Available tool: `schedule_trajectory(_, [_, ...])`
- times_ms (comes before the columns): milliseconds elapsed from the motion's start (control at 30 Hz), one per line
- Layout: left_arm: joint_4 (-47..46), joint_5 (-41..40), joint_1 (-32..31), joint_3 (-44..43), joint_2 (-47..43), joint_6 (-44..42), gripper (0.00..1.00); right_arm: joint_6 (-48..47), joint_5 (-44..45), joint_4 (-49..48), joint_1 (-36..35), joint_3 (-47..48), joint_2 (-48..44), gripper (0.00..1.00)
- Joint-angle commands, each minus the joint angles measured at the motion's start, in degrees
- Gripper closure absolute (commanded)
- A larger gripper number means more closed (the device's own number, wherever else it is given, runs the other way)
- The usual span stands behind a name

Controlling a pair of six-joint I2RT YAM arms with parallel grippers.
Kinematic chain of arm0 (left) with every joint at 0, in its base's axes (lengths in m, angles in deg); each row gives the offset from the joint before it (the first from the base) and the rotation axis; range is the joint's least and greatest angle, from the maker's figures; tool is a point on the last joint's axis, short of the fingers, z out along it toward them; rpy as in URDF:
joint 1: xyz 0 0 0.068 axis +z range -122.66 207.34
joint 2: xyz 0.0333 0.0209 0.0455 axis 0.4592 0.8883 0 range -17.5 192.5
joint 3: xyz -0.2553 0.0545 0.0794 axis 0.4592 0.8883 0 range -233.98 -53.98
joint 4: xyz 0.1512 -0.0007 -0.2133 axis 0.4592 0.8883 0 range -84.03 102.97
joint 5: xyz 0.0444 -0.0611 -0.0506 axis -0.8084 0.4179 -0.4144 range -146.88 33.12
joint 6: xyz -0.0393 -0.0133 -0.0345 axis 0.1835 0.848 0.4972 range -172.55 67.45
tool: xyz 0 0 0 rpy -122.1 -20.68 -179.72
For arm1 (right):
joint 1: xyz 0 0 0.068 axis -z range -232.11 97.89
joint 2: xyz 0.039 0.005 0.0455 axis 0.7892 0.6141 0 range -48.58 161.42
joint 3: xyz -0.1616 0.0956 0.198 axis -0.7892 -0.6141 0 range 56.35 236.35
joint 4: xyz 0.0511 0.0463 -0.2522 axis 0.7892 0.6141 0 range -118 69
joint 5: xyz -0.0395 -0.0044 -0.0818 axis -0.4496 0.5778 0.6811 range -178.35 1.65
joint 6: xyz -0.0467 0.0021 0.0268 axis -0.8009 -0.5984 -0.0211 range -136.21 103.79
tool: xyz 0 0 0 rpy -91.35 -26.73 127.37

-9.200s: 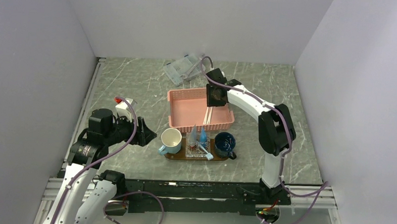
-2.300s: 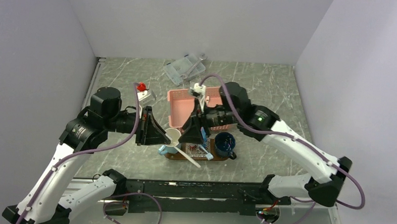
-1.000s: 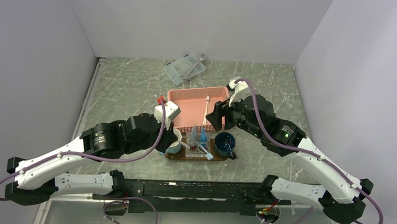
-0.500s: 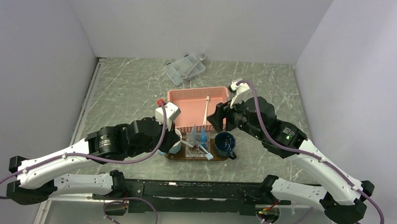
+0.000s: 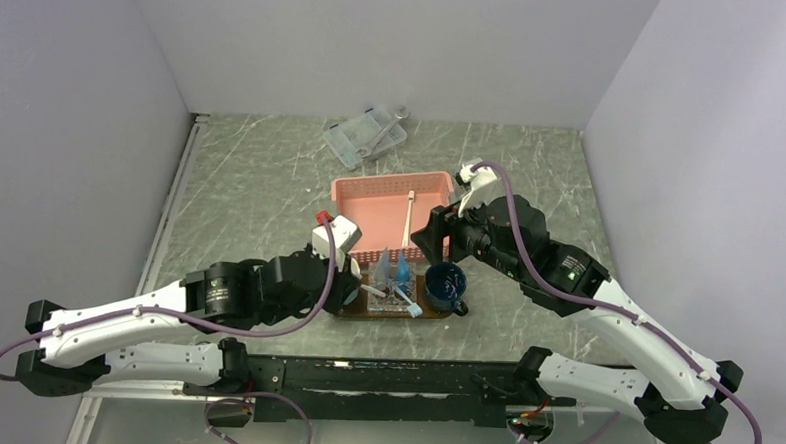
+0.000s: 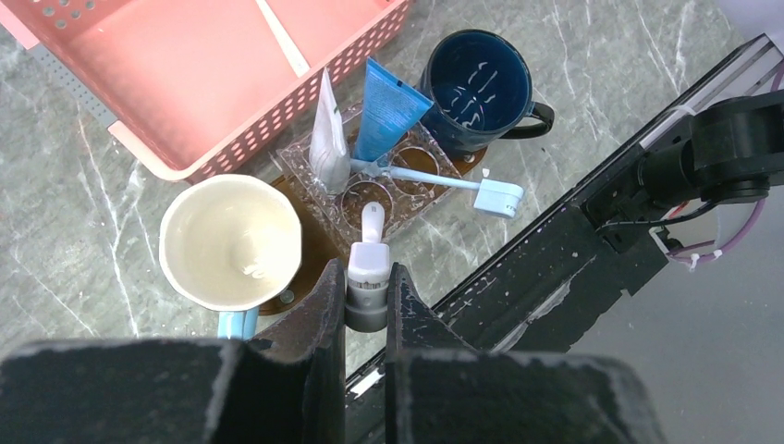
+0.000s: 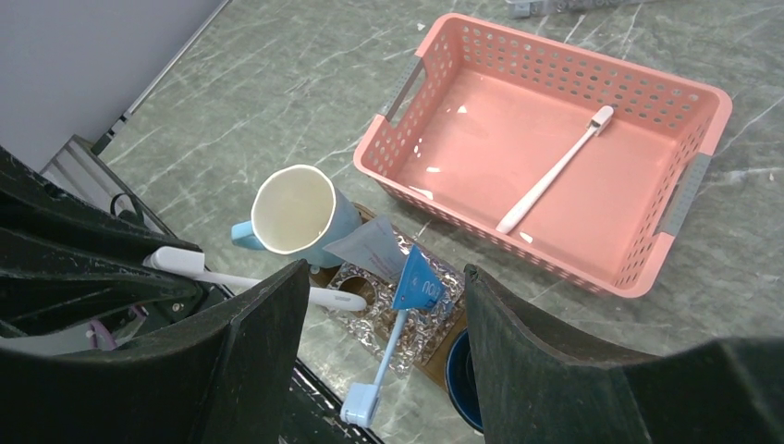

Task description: Prepare toiletry sets of a toothbrush and toothpaste on the tray

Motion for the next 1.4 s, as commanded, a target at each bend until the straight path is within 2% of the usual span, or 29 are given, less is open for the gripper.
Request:
schedule_trajectory(0, [-4.4, -5.8, -2.8, 1.8, -1.1, 1.8, 1.0, 0.7, 0.9, -1.8, 0.2, -0.2, -1.2, 0.36])
schedule_trajectory(267, [-5.3, -11.3, -5.6, 5.0, -0.9, 4.2, 1.0, 1.0, 0.8, -1.5, 0.2, -0.9, -1.8, 0.36])
schedule_trajectory(633, [-10.0, -14.1, -5.9, 11.3, -2.0, 6.6, 1.0, 1.1, 0.8, -1.7, 0.1, -1.2, -1.5, 0.36])
schedule_trajectory(1367, [-15.5, -14.2, -5.9, 16.0, 0.6, 8.6, 1.0, 0.9, 0.2, -1.8, 0.2, -1.2, -0.4, 0.36])
